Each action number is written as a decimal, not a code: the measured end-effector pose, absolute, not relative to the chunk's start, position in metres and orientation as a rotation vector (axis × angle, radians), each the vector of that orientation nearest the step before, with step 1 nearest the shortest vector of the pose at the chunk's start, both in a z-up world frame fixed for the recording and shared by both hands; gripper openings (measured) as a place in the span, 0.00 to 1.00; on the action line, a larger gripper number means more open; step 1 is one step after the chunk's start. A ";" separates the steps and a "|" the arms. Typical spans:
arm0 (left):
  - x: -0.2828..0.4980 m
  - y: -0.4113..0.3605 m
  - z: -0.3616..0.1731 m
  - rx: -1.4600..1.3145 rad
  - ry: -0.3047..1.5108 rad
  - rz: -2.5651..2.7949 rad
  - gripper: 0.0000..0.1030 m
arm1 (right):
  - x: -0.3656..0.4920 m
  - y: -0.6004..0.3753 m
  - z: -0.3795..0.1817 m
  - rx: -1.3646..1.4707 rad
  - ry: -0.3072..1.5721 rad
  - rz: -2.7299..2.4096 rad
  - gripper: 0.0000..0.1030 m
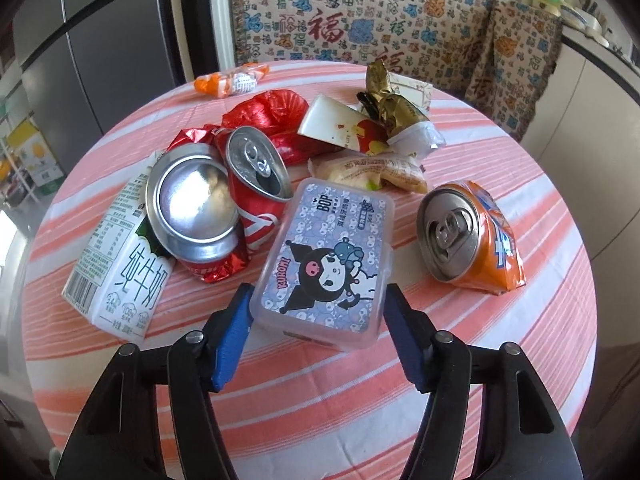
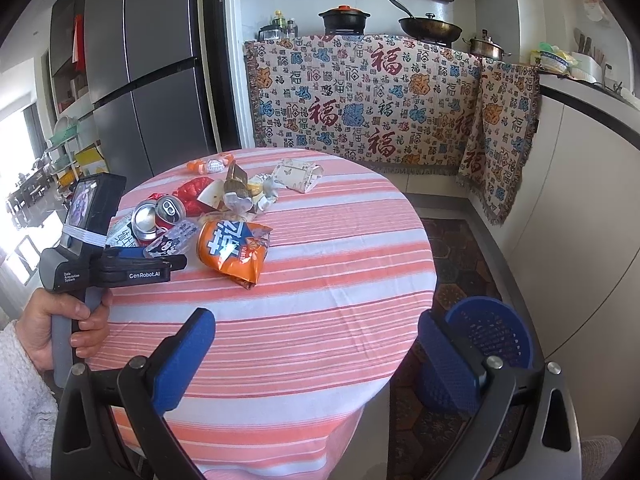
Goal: Collect trash
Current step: 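Grasp the Kuromi plastic box with the left tool while the right tool grasps the orange snack bag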
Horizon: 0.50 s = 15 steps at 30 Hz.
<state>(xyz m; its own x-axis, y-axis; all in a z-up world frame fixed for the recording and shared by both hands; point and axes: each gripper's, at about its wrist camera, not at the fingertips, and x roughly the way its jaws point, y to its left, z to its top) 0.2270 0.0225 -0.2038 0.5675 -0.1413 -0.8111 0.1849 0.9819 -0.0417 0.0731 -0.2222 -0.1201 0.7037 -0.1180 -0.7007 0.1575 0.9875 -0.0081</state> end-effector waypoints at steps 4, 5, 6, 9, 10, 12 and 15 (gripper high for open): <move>0.207 0.032 -0.200 0.016 0.964 -0.154 0.64 | 0.074 -0.226 -0.123 0.056 0.774 -0.161 1.00; 0.198 0.033 -0.198 0.014 0.967 -0.139 0.64 | 0.075 -0.227 -0.125 0.055 0.772 -0.162 1.00; 0.189 0.034 -0.196 0.011 0.969 -0.122 0.64 | 0.076 -0.228 -0.127 0.054 0.772 -0.164 1.00; 0.167 0.037 -0.192 -0.002 0.964 -0.076 0.64 | 0.080 -0.232 -0.138 0.053 0.790 -0.168 1.00; 0.160 0.038 -0.192 -0.015 0.957 -0.071 0.64 | 0.083 -0.232 -0.143 0.053 0.802 -0.166 1.00; 0.156 0.039 -0.193 -0.027 0.949 -0.073 0.65 | 0.091 -0.229 -0.153 0.051 0.838 -0.147 1.00; 0.160 0.039 -0.197 -0.028 0.941 -0.073 0.65 | 0.112 -0.218 -0.167 0.045 0.897 -0.086 1.00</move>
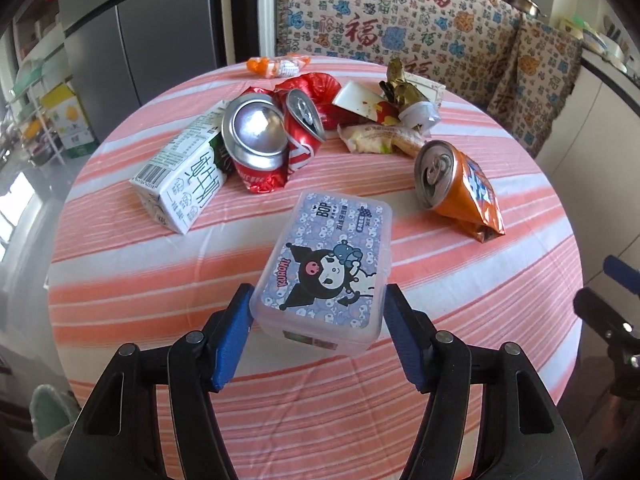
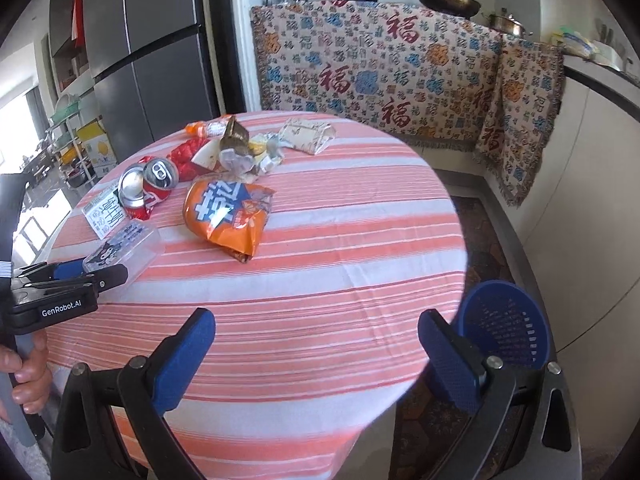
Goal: Collect trash
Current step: 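Grasp the Kuromi plastic box with the left tool while the right tool grasps the orange snack bag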
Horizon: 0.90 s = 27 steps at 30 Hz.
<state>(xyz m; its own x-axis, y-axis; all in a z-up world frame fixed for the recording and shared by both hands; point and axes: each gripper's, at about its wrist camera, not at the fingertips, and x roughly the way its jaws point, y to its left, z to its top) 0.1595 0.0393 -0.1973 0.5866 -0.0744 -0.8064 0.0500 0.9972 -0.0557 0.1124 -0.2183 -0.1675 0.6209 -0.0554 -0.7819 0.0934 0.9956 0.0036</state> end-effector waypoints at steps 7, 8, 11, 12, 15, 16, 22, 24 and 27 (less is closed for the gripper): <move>0.165 0.043 -0.207 -0.018 0.939 -0.054 0.71 | 0.184 -0.181 -0.210 -0.071 1.041 0.011 1.00; 0.166 0.042 -0.206 -0.014 0.935 -0.051 0.71 | 0.193 -0.177 -0.215 -0.093 1.055 0.019 1.00; 0.163 0.043 -0.206 -0.007 0.928 -0.042 0.73 | 0.212 -0.180 -0.224 -0.140 1.064 -0.010 1.00; 0.164 0.044 -0.206 -0.009 0.930 -0.043 0.74 | 0.217 -0.187 -0.224 -0.123 1.056 -0.016 1.00; 0.165 0.046 -0.208 -0.022 0.944 -0.044 0.76 | 0.230 -0.208 -0.222 -0.119 1.062 -0.087 1.00; 0.165 0.046 -0.208 -0.026 0.948 -0.042 0.76 | 0.234 -0.216 -0.222 -0.125 1.059 -0.114 1.00; 0.167 0.051 -0.210 -0.048 0.973 -0.041 0.82 | 0.224 -0.246 -0.212 -0.137 1.085 -0.201 1.00; 0.169 0.052 -0.211 -0.067 0.983 -0.047 0.82 | 0.208 -0.242 -0.201 -0.097 1.076 -0.158 1.00; 0.171 0.051 -0.212 -0.073 0.987 -0.043 0.82 | 0.192 -0.210 -0.187 -0.053 1.041 0.032 1.00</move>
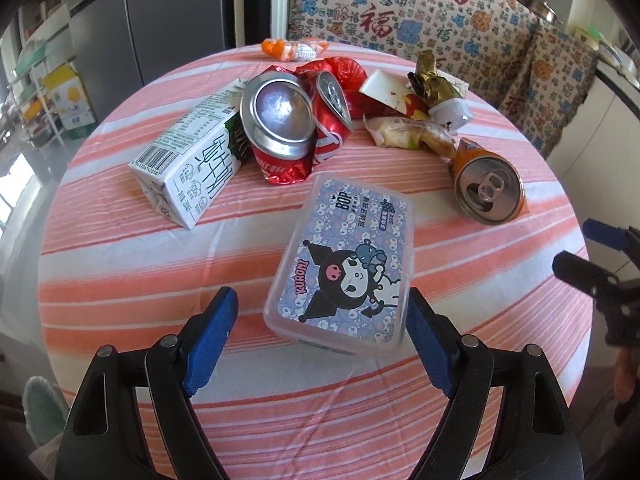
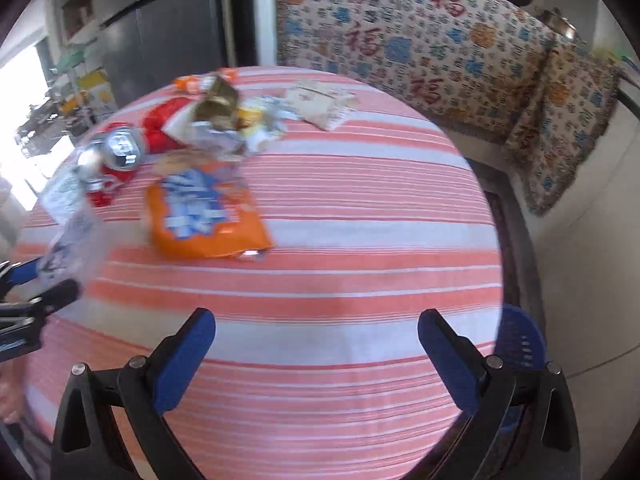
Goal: Collect trash
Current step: 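Grasp the Kuromi plastic box with the left tool while the right tool grasps the orange snack bag, then carry both items to the blue wastebasket and release them there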
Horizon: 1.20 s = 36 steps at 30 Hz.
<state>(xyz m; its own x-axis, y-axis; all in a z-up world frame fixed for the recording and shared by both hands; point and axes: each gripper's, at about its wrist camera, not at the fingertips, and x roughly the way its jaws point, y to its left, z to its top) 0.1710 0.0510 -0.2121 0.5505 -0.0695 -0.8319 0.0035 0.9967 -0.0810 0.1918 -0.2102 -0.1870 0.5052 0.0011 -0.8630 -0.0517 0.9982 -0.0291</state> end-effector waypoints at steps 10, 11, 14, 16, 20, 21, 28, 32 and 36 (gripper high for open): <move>0.167 0.060 -0.210 -0.097 0.977 -0.043 0.82 | 0.226 -0.172 -0.194 -0.165 0.976 0.044 1.00; 0.167 0.061 -0.209 -0.103 0.975 -0.047 0.82 | 0.226 -0.185 -0.195 -0.159 0.973 0.011 1.00; 0.168 0.060 -0.206 -0.107 0.971 -0.061 0.82 | 0.227 -0.228 -0.197 -0.186 0.982 -0.123 1.00; 0.167 0.058 -0.205 -0.098 0.968 -0.068 0.82 | 0.224 -0.251 -0.196 -0.205 0.990 -0.181 1.00; 0.166 0.053 -0.206 -0.084 0.973 -0.089 0.82 | 0.206 -0.263 -0.182 -0.122 1.015 -0.078 1.00; 0.167 0.052 -0.206 -0.084 0.974 -0.097 0.82 | 0.201 -0.260 -0.180 -0.083 1.023 -0.030 1.00; 0.177 0.047 -0.207 -0.035 0.961 -0.089 0.83 | 0.221 -0.227 -0.189 0.054 1.031 0.067 1.00; 0.189 0.050 -0.208 -0.036 0.981 -0.095 0.82 | 0.255 -0.224 -0.202 0.044 1.111 0.052 1.00; 0.190 0.049 -0.204 -0.039 0.991 -0.134 0.67 | 0.265 -0.229 -0.204 0.096 1.173 0.063 0.80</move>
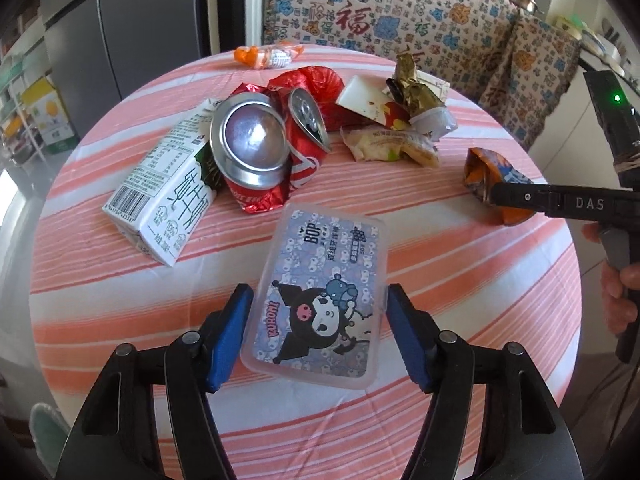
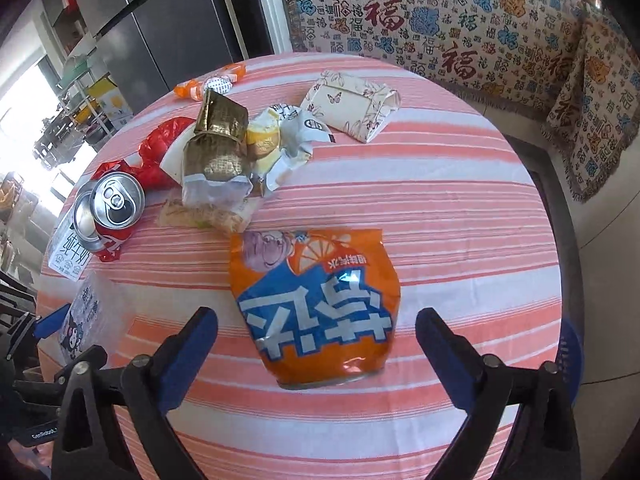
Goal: Collect trash
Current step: 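Carry both items to the blue wastebasket and release them there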
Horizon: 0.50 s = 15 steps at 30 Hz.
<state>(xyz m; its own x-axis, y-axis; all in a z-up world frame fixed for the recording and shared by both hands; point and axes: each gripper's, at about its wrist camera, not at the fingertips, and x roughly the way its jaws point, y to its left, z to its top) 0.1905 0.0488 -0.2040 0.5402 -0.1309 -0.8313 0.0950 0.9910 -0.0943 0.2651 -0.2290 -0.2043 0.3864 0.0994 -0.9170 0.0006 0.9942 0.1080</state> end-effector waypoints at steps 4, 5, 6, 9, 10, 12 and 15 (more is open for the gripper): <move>0.182 0.049 -0.201 -0.034 0.977 -0.142 0.66 | 0.257 -0.235 -0.199 0.095 1.187 0.055 0.76; 0.179 0.050 -0.199 -0.046 0.972 -0.146 0.66 | 0.253 -0.236 -0.197 0.093 1.179 0.055 0.76; 0.176 0.052 -0.197 -0.058 0.967 -0.150 0.66 | 0.248 -0.237 -0.193 0.094 1.167 0.056 0.76; 0.169 0.053 -0.190 -0.098 0.947 -0.163 0.66 | 0.234 -0.242 -0.178 0.106 1.117 0.065 0.76; 0.167 0.051 -0.187 -0.107 0.941 -0.169 0.66 | 0.229 -0.244 -0.173 0.110 1.102 0.065 0.76; 0.165 0.044 -0.181 -0.114 0.933 -0.173 0.66 | 0.222 -0.249 -0.167 0.110 1.085 0.067 0.76; 0.162 0.030 -0.170 -0.099 0.914 -0.181 0.66 | 0.212 -0.253 -0.162 0.090 1.068 0.067 0.76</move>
